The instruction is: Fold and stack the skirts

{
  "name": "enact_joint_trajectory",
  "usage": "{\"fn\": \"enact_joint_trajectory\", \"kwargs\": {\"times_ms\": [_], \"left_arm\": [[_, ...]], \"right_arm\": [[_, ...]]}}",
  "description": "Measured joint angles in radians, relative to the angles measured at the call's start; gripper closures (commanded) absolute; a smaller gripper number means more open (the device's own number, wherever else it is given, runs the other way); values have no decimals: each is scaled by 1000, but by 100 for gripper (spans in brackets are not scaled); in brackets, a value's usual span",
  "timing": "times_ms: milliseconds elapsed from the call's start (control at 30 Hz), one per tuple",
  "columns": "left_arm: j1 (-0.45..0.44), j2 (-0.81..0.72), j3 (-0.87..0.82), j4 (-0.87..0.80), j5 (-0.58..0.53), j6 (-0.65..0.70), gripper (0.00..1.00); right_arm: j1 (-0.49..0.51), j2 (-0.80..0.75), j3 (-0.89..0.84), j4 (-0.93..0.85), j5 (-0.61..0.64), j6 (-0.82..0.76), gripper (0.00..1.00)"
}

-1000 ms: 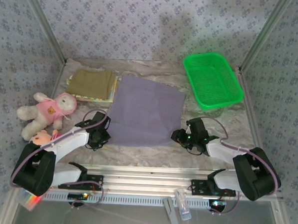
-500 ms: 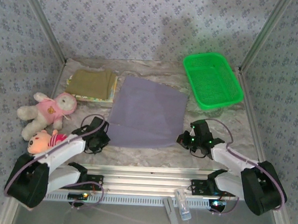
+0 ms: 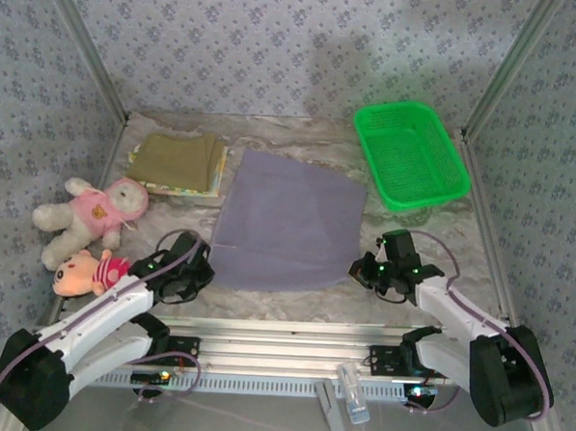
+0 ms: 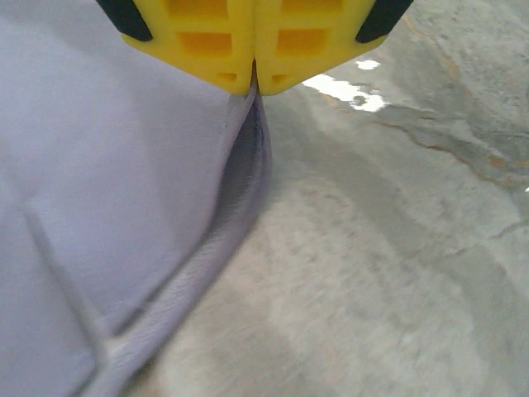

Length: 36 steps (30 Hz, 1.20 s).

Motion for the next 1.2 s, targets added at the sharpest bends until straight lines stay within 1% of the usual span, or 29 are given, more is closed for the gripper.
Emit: {"fn": "enact_joint_trajectory", "kwargs": {"times_ms": [100, 200, 367, 567, 700, 800, 900, 1000, 1200], "left_arm": [[13, -1, 102, -28, -22, 31, 100], [56, 28, 210, -55, -30, 80, 100], [124, 166, 390, -79, -37, 192, 100], [179, 417, 640, -85, -36, 338, 100], [188, 597, 867, -71, -37, 451, 100], [191, 718, 1017, -60, -38, 521, 100], [191, 813, 1119, -52, -37, 576, 100], [191, 888, 1186, -43, -38, 621, 100], [191, 1001, 1316, -47, -50, 678, 100]], "right_arm": [[-8, -29, 46, -25, -3, 7, 100], [-8, -41, 121, -60, 24, 14, 100], [-11, -14, 270, -103, 109, 42, 100], [-19, 119, 451, -150, 253, 105, 100], [-21, 225, 561, -171, 363, 164, 100], [-23, 302, 621, -185, 421, 208, 100], [-23, 364, 657, -198, 455, 244, 100], [-24, 413, 681, -203, 474, 262, 100], [-31, 473, 727, -203, 496, 276, 100]]}}
